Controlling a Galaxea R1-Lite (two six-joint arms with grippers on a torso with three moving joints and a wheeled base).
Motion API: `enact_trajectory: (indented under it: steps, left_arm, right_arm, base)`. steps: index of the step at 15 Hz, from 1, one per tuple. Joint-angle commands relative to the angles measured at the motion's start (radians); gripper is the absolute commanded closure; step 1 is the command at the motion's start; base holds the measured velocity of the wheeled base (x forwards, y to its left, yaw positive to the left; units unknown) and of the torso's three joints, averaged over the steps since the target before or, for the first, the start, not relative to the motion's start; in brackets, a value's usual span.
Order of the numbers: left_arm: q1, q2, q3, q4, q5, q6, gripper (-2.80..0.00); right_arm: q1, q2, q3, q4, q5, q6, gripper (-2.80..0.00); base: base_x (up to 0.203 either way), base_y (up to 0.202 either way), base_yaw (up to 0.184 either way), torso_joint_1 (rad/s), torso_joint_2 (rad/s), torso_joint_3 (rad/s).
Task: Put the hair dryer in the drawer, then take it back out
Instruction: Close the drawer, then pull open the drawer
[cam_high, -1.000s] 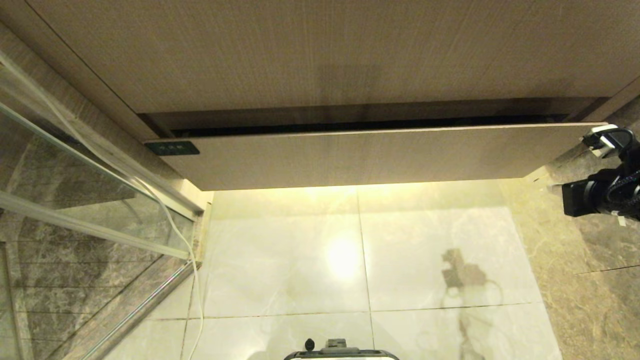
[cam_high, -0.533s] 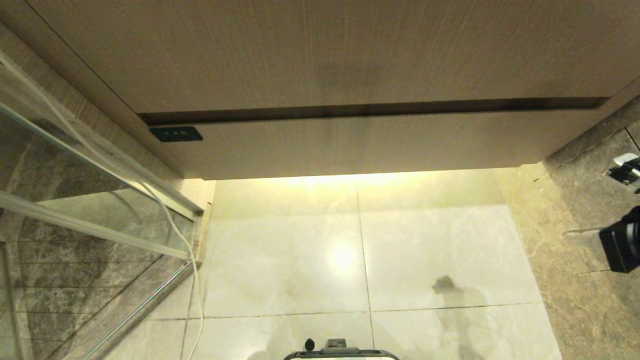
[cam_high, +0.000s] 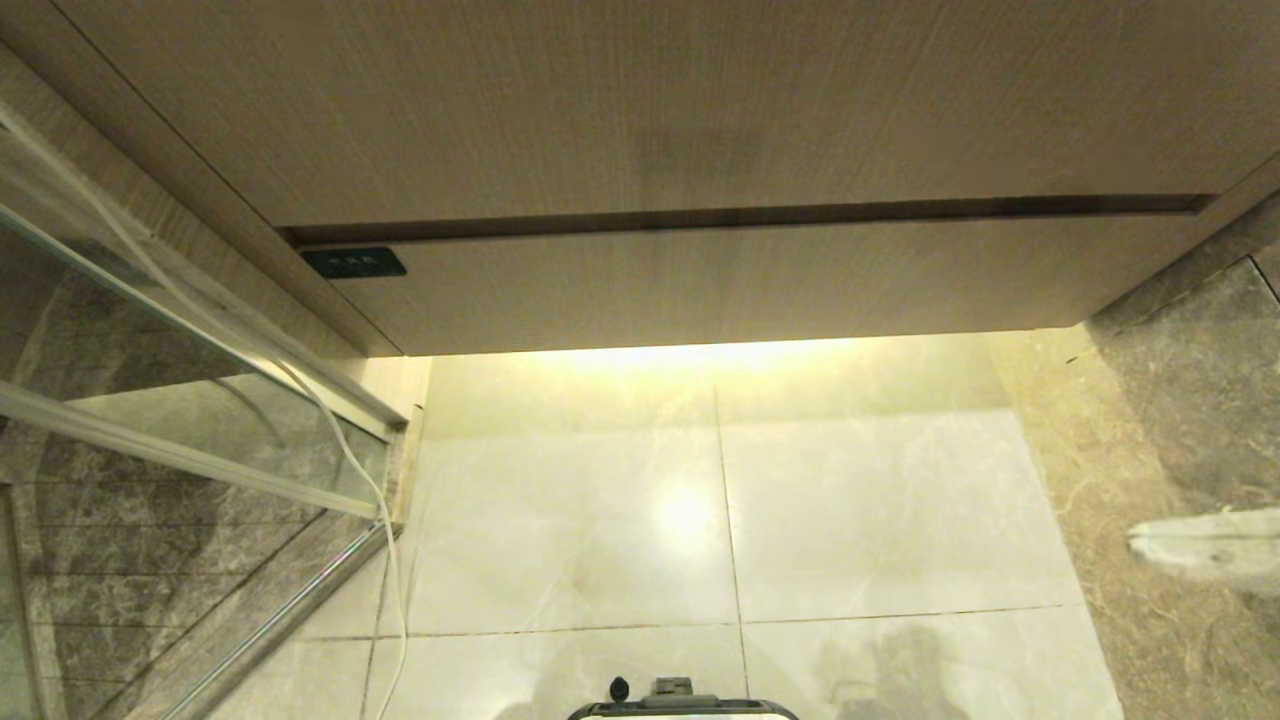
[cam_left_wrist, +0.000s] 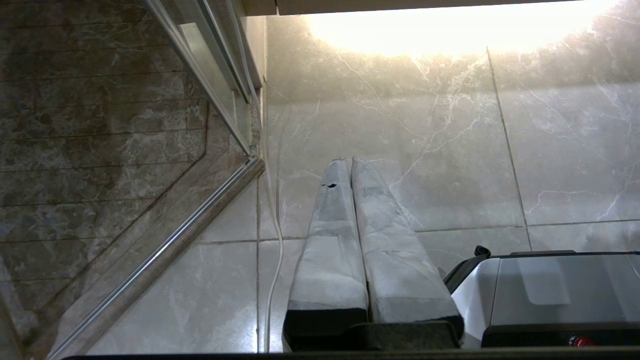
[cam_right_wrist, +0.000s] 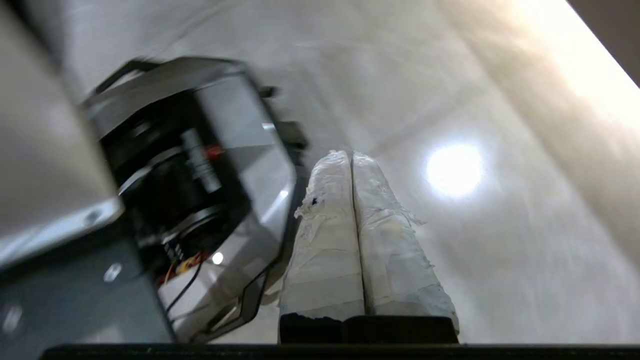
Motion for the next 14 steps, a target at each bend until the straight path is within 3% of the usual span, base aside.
enact_trajectory:
  steps: [1,3,7,12,13,14]
  left_arm:
    - [0.000,0.002,0.000,0.000,0.001,-0.001,0.00]
    - [0.000,0.002,0.000,0.000,0.001,-0.001,0.00]
    - [0.000,0.002,0.000,0.000,0.001,-0.001,0.00]
    - [0.000,0.002,0.000,0.000,0.001,0.000,0.00]
    - [0.000,0.002,0.000,0.000,0.001,0.000,0.00]
    - [0.000,0.002,0.000,0.000,0.001,-0.001,0.00]
  right_arm:
    - [0.059,-0.007,-0.046,0.242,0.078,-0.277,0.00]
    - [0.068,0.000,-0.072,0.319,0.102,-0.359,0.00]
    - [0.040,0.057,-0.099,0.295,0.047,-0.351,0.00]
    - [0.010,0.145,-0.160,0.249,0.037,-0.347,0.00]
    - [0.009,0.163,-0.206,0.258,-0.009,-0.317,0.00]
    - [0.011,0.180,-0.244,0.266,-0.047,-0.211,0.00]
  base:
    - [0.000,0.000,0.000,0.000,0.00,0.000]
    - [0.000,0.000,0.000,0.000,0.00,0.000]
    - [0.000,0.000,0.000,0.000,0.00,0.000]
    - [0.000,0.000,0.000,0.000,0.00,0.000]
    - [0.000,0.000,0.000,0.000,0.00,0.000]
    - [0.000,0.000,0.000,0.000,0.00,0.000]
